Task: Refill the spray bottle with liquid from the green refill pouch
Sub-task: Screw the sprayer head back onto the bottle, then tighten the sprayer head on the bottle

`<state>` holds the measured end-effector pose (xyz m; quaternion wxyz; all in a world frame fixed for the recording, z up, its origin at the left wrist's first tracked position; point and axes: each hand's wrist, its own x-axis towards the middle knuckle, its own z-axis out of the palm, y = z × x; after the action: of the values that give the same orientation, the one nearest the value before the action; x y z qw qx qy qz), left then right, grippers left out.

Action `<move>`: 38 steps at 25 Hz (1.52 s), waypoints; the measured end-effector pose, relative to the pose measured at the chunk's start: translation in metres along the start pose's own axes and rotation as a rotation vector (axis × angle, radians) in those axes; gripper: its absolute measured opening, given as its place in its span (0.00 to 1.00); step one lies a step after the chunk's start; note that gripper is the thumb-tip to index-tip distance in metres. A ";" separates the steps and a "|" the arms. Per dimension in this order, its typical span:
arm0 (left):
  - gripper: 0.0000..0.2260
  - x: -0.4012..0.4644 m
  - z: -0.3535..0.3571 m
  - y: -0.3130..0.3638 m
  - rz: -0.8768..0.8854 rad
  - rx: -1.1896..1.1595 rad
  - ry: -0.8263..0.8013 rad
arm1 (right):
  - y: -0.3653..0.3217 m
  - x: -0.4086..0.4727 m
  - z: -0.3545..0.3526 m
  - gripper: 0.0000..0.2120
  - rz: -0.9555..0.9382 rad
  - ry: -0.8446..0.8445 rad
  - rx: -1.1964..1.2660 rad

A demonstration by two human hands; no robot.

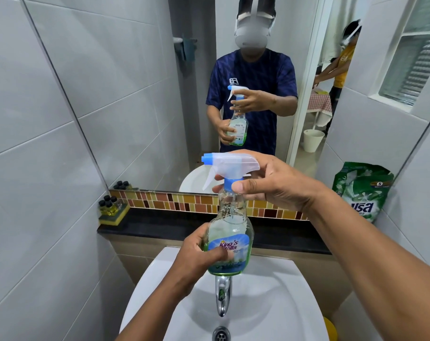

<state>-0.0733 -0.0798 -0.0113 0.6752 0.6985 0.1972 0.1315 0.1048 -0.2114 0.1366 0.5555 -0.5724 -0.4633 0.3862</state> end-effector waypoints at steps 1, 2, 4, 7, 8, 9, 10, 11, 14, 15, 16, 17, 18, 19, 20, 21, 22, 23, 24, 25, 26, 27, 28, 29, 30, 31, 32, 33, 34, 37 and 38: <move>0.32 0.001 -0.001 0.000 0.000 0.003 0.002 | 0.001 0.000 -0.002 0.30 0.008 -0.022 0.004; 0.32 0.002 -0.002 -0.001 0.001 0.007 0.001 | 0.002 0.000 -0.003 0.30 0.008 -0.021 0.004; 0.32 0.003 -0.001 -0.002 -0.001 0.006 -0.003 | 0.005 0.004 -0.001 0.32 -0.003 0.025 -0.007; 0.31 0.003 0.000 -0.002 -0.002 0.002 -0.012 | 0.007 0.007 -0.001 0.31 -0.019 0.041 -0.009; 0.31 0.003 0.000 -0.002 -0.001 0.006 -0.016 | 0.007 0.007 -0.003 0.30 -0.017 0.016 -0.004; 0.30 0.003 -0.002 -0.002 -0.003 0.012 -0.017 | 0.007 0.006 -0.006 0.30 -0.012 -0.016 0.007; 0.28 0.004 -0.004 -0.002 -0.002 0.016 -0.017 | 0.007 0.006 -0.007 0.29 -0.011 -0.039 0.018; 0.27 0.005 -0.005 -0.002 -0.002 0.019 -0.019 | 0.007 0.006 -0.007 0.29 -0.016 -0.041 0.024; 0.26 0.009 -0.007 -0.005 0.002 0.022 -0.014 | 0.011 0.009 -0.003 0.27 -0.048 0.029 0.027; 0.27 0.010 -0.008 -0.005 0.003 0.019 -0.013 | 0.012 0.011 -0.002 0.28 -0.057 0.058 0.025; 0.28 0.012 -0.010 -0.006 0.007 0.014 -0.019 | 0.012 0.012 -0.001 0.28 -0.060 0.080 0.023; 0.29 0.014 -0.011 -0.007 0.010 0.009 -0.025 | 0.013 0.013 -0.002 0.29 -0.063 0.082 0.017; 0.30 0.016 -0.013 -0.007 0.015 0.000 -0.029 | 0.014 0.013 -0.003 0.30 -0.062 0.070 0.010; 0.30 0.019 -0.016 -0.006 0.015 -0.011 -0.028 | 0.016 0.013 -0.004 0.31 -0.055 0.062 0.006; 0.30 0.023 -0.019 -0.006 0.015 -0.021 -0.029 | 0.020 0.012 -0.005 0.31 -0.045 0.069 0.006; 0.30 0.027 -0.022 -0.005 0.011 -0.030 -0.027 | 0.027 0.011 -0.006 0.32 -0.034 0.086 0.002; 0.30 0.032 -0.025 -0.004 0.008 -0.040 -0.030 | 0.035 0.009 -0.008 0.31 -0.019 0.107 -0.015; 0.29 0.037 -0.029 -0.003 0.003 -0.045 -0.034 | 0.046 0.007 -0.010 0.29 0.008 0.121 -0.043; 0.30 0.044 -0.034 -0.004 0.000 -0.044 -0.043 | 0.058 0.005 -0.012 0.28 0.040 0.115 -0.081; 0.30 0.050 -0.038 -0.003 -0.007 -0.044 -0.051 | 0.072 0.005 -0.013 0.28 0.078 0.093 -0.117; 0.31 0.057 -0.043 -0.002 -0.016 -0.036 -0.064 | 0.087 0.005 -0.013 0.29 0.114 0.070 -0.141; 0.31 0.065 -0.047 -0.002 -0.032 -0.027 -0.085 | 0.102 0.006 -0.011 0.30 0.142 0.069 -0.144; 0.31 0.073 -0.052 -0.004 -0.049 -0.014 -0.112 | 0.117 0.010 -0.009 0.29 0.154 0.089 -0.144; 0.31 0.081 -0.055 -0.004 -0.072 0.000 -0.127 | 0.129 0.014 -0.007 0.29 0.153 0.127 -0.152; 0.30 0.088 -0.059 -0.006 -0.086 0.022 -0.141 | 0.139 0.020 -0.005 0.27 0.149 0.176 -0.177; 0.29 0.098 -0.063 -0.009 -0.094 0.044 -0.152 | 0.149 0.028 -0.004 0.27 0.152 0.221 -0.199; 0.27 0.109 -0.069 -0.015 -0.091 0.077 -0.165 | 0.158 0.038 -0.004 0.26 0.158 0.259 -0.222; 0.27 0.119 -0.075 -0.020 -0.087 0.110 -0.166 | 0.167 0.049 -0.004 0.26 0.166 0.278 -0.242; 0.26 0.130 -0.081 -0.026 -0.085 0.155 -0.164 | 0.176 0.060 -0.004 0.27 0.176 0.287 -0.265; 0.26 0.168 -0.098 -0.046 -0.083 0.272 -0.173 | 0.205 0.093 -0.003 0.26 0.238 0.358 -0.299; 0.26 0.177 -0.103 -0.053 -0.090 0.291 -0.173 | 0.213 0.101 -0.002 0.25 0.264 0.375 -0.280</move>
<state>0.0330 0.0926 -0.0728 0.5865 0.7881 0.1865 0.0107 0.1555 -0.1048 -0.0672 0.4919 -0.7607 -0.3223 0.2747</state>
